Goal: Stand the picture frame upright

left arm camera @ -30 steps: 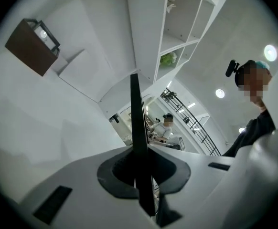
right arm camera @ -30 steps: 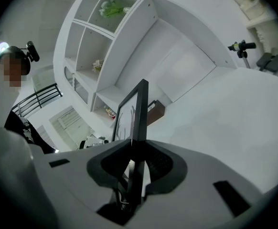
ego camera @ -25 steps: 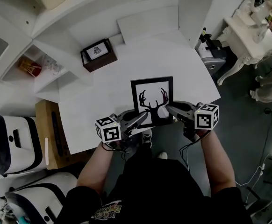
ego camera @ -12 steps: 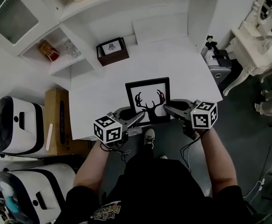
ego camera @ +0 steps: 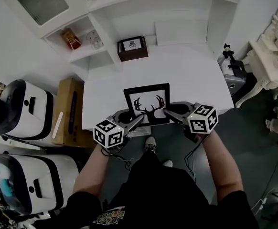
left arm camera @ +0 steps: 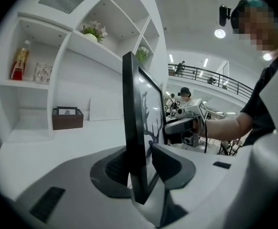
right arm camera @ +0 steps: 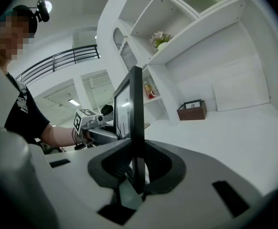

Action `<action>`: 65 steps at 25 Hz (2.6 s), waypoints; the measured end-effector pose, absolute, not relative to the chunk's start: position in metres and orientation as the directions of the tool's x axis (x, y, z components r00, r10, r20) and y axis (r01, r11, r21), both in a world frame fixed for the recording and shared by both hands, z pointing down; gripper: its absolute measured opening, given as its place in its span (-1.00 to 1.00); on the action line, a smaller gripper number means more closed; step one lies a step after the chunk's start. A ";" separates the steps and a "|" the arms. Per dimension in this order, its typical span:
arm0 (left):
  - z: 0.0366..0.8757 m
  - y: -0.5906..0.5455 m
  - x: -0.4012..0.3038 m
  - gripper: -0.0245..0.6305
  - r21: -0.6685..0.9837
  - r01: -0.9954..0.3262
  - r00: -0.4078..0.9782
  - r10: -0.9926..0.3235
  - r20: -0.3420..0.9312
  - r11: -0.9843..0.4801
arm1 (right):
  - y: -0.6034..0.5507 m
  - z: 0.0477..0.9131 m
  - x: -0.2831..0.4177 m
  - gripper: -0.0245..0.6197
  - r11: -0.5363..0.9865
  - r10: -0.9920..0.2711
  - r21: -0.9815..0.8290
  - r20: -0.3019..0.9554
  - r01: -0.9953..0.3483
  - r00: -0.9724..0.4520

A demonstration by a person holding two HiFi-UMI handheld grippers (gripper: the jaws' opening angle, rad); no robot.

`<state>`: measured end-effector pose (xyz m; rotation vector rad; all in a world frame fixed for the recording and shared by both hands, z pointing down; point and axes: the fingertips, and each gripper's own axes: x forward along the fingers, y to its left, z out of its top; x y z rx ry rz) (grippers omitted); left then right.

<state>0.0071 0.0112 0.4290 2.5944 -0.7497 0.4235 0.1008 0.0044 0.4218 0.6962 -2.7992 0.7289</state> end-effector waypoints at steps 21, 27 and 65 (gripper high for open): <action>0.437 -0.058 -0.095 -0.47 0.191 -0.621 0.755 -0.515 0.405 -0.761 | -0.063 0.429 0.001 -0.70 0.785 -0.400 -0.367 0.317 -0.500 -0.860; 0.442 -0.075 -0.114 -0.45 0.176 -0.636 0.742 -0.534 0.404 -0.751 | -0.080 0.433 -0.017 -0.70 0.784 -0.406 -0.355 0.327 -0.509 -0.853; 0.512 -0.211 -0.205 -0.45 0.174 -0.639 0.723 -0.507 0.469 -0.749 | -0.214 0.501 -0.107 -0.70 0.721 -0.466 -0.288 0.472 -0.630 -0.748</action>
